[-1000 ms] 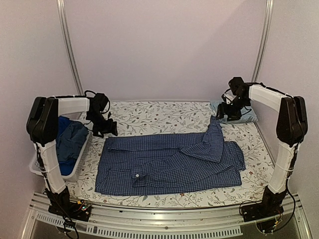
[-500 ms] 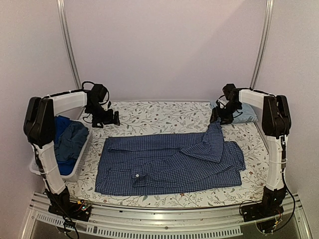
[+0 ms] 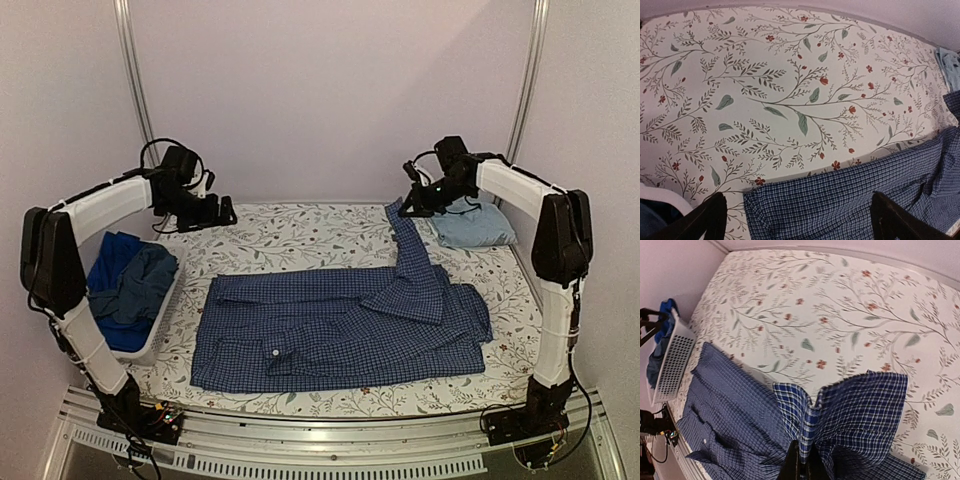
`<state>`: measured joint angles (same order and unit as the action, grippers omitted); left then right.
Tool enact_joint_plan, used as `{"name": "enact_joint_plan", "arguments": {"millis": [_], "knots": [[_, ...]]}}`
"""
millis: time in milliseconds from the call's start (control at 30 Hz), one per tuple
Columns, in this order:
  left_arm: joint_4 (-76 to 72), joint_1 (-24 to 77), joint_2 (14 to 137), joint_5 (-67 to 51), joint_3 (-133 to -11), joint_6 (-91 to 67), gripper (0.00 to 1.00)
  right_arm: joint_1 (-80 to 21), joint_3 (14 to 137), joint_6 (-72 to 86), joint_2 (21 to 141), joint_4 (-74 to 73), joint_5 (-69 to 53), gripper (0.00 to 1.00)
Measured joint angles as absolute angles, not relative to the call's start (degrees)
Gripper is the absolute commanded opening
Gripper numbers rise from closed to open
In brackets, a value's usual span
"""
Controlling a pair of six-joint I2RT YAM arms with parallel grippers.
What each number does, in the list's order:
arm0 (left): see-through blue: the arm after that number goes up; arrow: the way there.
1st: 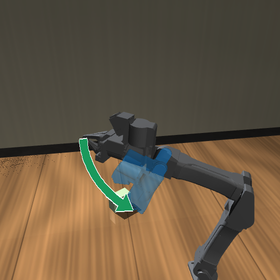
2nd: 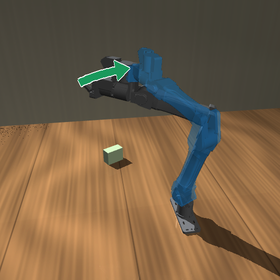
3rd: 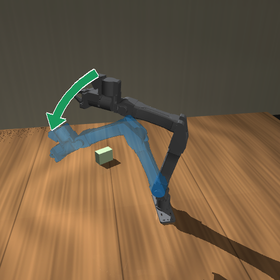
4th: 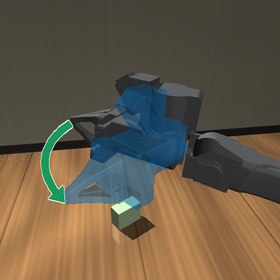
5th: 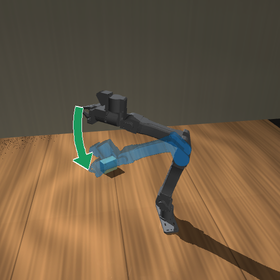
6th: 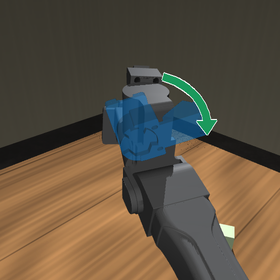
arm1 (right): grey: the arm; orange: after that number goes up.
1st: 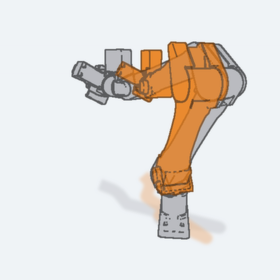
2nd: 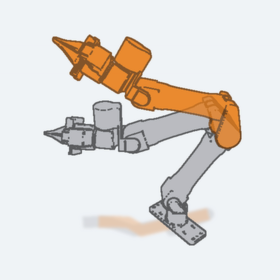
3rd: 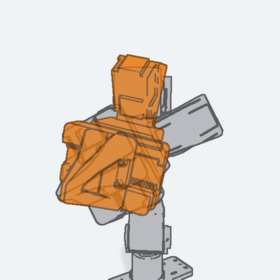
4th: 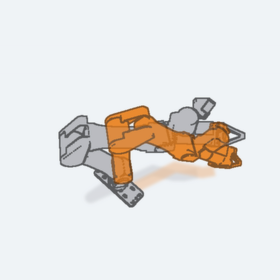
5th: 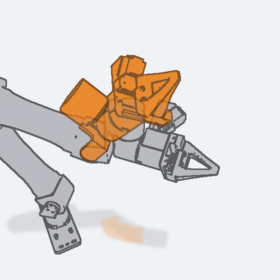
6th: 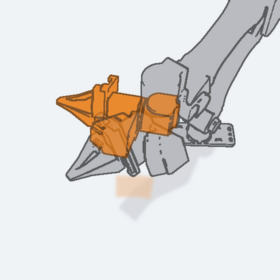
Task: Fold and stack the mixed laundry pile
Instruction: Smooth out the rectangle-folded shirt at the center of the board.
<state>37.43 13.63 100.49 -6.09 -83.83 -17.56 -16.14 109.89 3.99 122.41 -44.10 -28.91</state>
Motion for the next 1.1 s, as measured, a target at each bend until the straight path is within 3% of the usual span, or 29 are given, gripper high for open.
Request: {"name": "enact_joint_plan", "arguments": {"millis": [167, 333, 467, 700, 900, 1033, 1100], "knots": [[29.5, 13.7, 92.5, -11.5, -77.8, -16.1, 1.00, -27.0, 106.1, -1.2, 111.0, -41.5, -35.3, 0.00], [22.7, 14.2, 86.1, -21.9, -69.6, -12.4, 1.00, -37.7, 99.8, -6.7, 106.8, -42.4, -38.2, 0.00], [19.4, 16.3, 82.3, -30.7, -65.2, -9.4, 1.00, -39.4, 91.9, -9.1, 105.3, -42.9, -38.4, 0.00], [12.1, 39.6, 78.4, -32.1, -57.9, -2.2, 1.00, -38.4, 83.3, -11.6, 95.5, -42.9, -38.4, 0.00], [6.6, 47.2, 81.0, -28.5, -58.4, 0.7, 1.00, -38.4, 82.8, -12.1, 90.0, -41.8, -39.4, 0.00], [5.3, 50.3, 86.1, -24.3, -61.8, 3.7, 0.86, -38.4, 81.8, -12.8, 89.7, -41.7, -39.6, 0.00], [5.1, 51.4, 87.9, -22.6, -63.3, 5.1, 0.64, -38.4, 81.3, -13.0, 89.7, -41.8, -39.6, 0.00]]}}
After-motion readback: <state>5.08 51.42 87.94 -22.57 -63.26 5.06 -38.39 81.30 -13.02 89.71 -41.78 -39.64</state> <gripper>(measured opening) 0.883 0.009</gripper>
